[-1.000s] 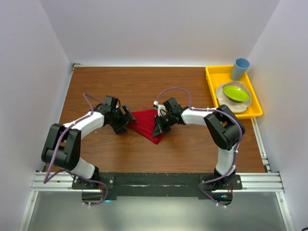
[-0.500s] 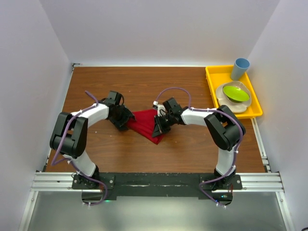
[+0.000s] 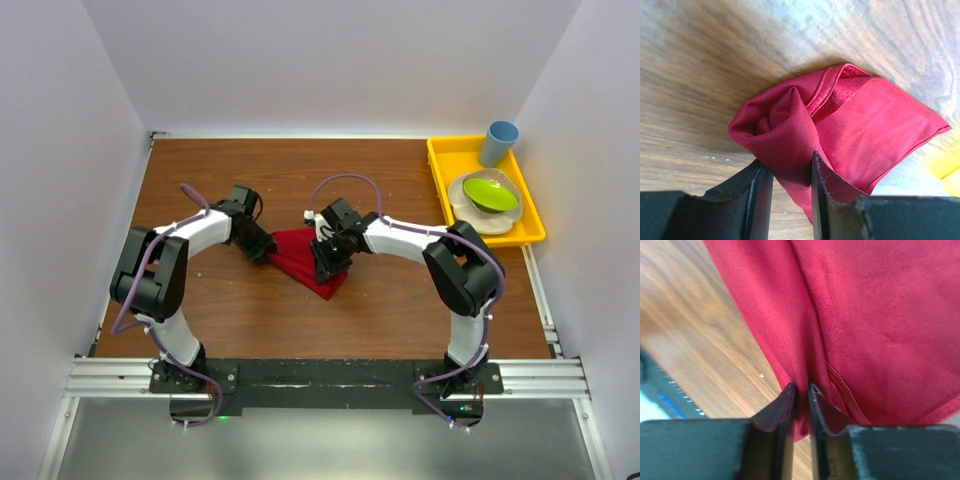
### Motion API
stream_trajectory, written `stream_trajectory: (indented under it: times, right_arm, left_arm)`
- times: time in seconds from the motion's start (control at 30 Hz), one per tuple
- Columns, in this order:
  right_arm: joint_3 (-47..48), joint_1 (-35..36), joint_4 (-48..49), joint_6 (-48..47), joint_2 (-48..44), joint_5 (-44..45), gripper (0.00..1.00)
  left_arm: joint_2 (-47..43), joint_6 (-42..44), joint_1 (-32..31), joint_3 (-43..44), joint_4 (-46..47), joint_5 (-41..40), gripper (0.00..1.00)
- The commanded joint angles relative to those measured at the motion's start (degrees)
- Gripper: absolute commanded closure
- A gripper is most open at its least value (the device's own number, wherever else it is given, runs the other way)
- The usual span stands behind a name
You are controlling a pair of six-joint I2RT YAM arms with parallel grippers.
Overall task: Fold the napkin, place the utensils inside, and roll it up
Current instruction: Roll the napkin with the utensil
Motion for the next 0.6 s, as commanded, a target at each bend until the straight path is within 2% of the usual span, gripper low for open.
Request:
stream_trajectory:
  times: [0.0, 0.07, 0.2, 0.4, 0.57]
  right_arm:
    - [7.28, 1.99, -12.15, -6.32, -0.7, 14.4, 0.63]
    - [11.14, 3.14, -13.39, -7.03, -1.06, 15.29, 0.52]
    - [14.76, 5.25, -12.62, -7.64, -1.67, 16.0, 0.4]
    - [17.05, 7.01, -8.23, -6.59, 1.84, 12.75, 0.37]
    - [13.28, 9.2, -1.45, -4.13, 1.84, 12.04, 0.36]
  left_arm:
    - [-1.2, 0.42, -1.94, -0.39, -7.07, -3.13, 1.0]
    - [-0.58, -0.64, -2.3, 0.49, -9.18, -3.13, 1.0]
    - [0.3, -1.61, -3.09, 3.65, -12.09, -4.19, 1.0]
    - [0.39, -5.12, -3.26, 4.27, -13.32, -2.78, 1.0]
    - [0.47, -6.53, -3.26, 4.36, -13.68, -2.26, 1.0]
